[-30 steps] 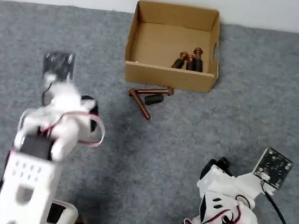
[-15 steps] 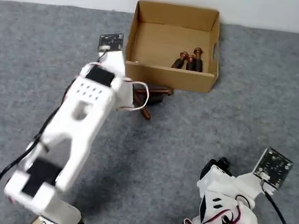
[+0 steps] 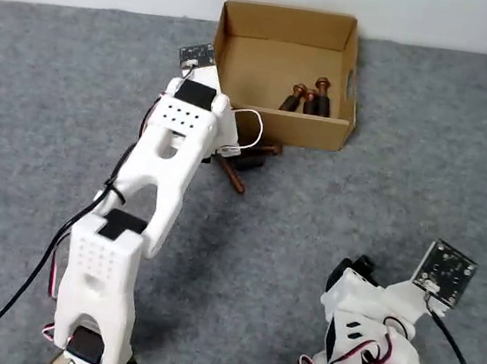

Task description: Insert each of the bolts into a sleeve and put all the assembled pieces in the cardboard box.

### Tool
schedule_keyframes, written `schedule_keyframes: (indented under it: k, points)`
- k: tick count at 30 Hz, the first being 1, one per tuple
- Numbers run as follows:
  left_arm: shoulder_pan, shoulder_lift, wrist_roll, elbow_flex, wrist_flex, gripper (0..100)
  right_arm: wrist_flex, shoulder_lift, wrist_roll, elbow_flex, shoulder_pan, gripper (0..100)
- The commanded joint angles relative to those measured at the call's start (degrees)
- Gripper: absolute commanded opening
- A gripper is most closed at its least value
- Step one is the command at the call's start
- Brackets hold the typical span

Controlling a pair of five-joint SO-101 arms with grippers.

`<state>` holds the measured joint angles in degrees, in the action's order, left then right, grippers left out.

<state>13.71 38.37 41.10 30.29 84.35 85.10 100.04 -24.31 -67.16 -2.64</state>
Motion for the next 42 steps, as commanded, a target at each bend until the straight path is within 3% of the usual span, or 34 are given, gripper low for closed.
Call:
schedule_keyframes:
  k: [1,14,18,22,26,35,42]
  points:
    - [0.4,2.9,0.4,6.5,0.6,14,-1.5,0.1,0.6,0.4,-0.7,0.8]
    - [-0.2,19.3,0.5,20.7,1.6,14,-1.5,0.1,0.6,0.4,-0.7,0.8]
    - [-1.6,22.9,3.1,24.3,6.0,13,-1.5,0.1,0.6,0.4,-0.7,0.8]
    - [-2.6,25.8,3.0,29.8,12.0,0,-1.5,0.1,0.6,0.4,-0.4,0.8]
    - [-2.9,26.3,3.1,34.7,16.4,0,-1.5,0.1,0.6,0.4,-0.4,0.8]
    - [-2.8,9.0,-0.4,33.7,16.4,0,-1.4,0.1,0.5,0.4,-0.4,0.8]
    - [-1.6,-15.2,-5.5,12.8,16.3,0,-1.2,0.1,0.4,0.7,-0.2,0.8]
